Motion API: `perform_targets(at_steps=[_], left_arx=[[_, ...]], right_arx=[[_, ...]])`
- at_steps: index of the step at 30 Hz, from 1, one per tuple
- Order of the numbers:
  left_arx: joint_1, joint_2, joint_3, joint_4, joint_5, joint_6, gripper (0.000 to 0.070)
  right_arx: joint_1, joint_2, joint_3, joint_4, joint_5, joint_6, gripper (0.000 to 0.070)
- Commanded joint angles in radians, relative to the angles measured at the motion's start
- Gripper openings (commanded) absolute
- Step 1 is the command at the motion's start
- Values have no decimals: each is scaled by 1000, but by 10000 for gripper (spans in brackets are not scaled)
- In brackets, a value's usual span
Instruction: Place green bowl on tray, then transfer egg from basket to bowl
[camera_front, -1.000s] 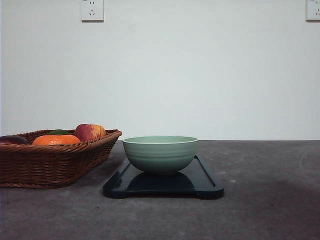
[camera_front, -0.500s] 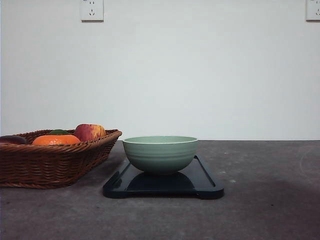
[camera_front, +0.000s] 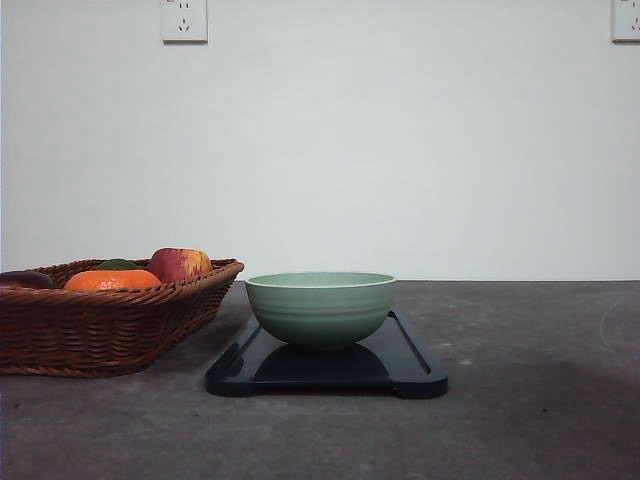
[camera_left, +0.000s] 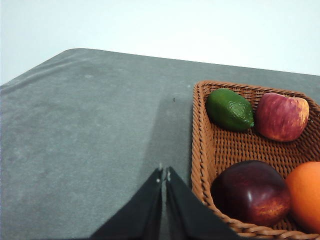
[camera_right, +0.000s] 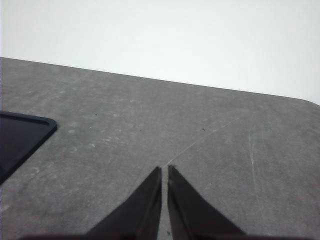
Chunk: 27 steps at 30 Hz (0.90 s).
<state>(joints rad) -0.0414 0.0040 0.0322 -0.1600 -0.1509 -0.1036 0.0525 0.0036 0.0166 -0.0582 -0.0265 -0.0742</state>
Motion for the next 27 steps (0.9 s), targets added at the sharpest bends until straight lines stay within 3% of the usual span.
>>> perform_targets(at_steps=[1, 27], left_arx=[[1, 0, -18, 11, 2, 9, 0], [1, 0, -18, 11, 2, 9, 0]], right_arx=[[3, 0, -4, 13, 1, 10, 15], [3, 0, -4, 13, 1, 10, 15]])
